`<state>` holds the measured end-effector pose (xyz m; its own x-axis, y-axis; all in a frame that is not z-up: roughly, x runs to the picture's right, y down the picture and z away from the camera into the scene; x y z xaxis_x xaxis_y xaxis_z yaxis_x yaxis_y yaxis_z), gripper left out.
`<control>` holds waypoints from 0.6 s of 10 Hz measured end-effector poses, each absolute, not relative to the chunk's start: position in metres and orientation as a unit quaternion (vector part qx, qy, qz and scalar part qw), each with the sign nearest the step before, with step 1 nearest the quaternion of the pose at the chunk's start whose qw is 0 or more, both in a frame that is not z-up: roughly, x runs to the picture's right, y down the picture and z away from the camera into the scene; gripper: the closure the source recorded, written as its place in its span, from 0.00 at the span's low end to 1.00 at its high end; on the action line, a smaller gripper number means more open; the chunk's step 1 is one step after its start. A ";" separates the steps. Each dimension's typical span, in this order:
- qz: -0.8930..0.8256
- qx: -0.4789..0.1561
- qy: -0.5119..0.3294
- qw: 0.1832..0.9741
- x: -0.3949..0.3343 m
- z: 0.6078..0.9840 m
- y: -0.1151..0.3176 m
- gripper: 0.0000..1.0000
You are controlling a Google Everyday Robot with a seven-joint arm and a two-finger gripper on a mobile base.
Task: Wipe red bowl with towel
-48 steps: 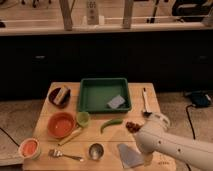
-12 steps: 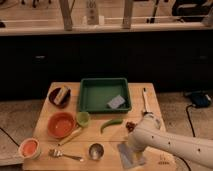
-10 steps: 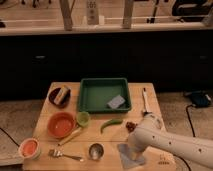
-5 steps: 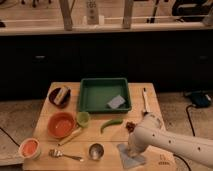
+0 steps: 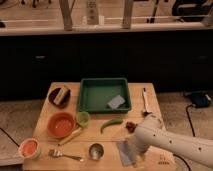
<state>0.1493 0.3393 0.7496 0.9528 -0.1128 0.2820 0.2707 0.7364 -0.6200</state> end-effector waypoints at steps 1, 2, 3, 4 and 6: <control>-0.102 -0.347 -0.117 0.925 0.148 0.751 0.341 0.20; -0.102 -0.346 -0.120 0.925 0.147 0.754 0.343 0.21; -0.101 -0.346 -0.122 0.925 0.147 0.755 0.345 0.25; -0.097 -0.345 -0.124 0.925 0.147 0.757 0.348 0.42; -0.098 -0.342 -0.123 0.926 0.147 0.756 0.346 0.67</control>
<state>0.1467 0.3459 0.7563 0.9505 -0.0962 0.2954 0.2651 0.7467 -0.6100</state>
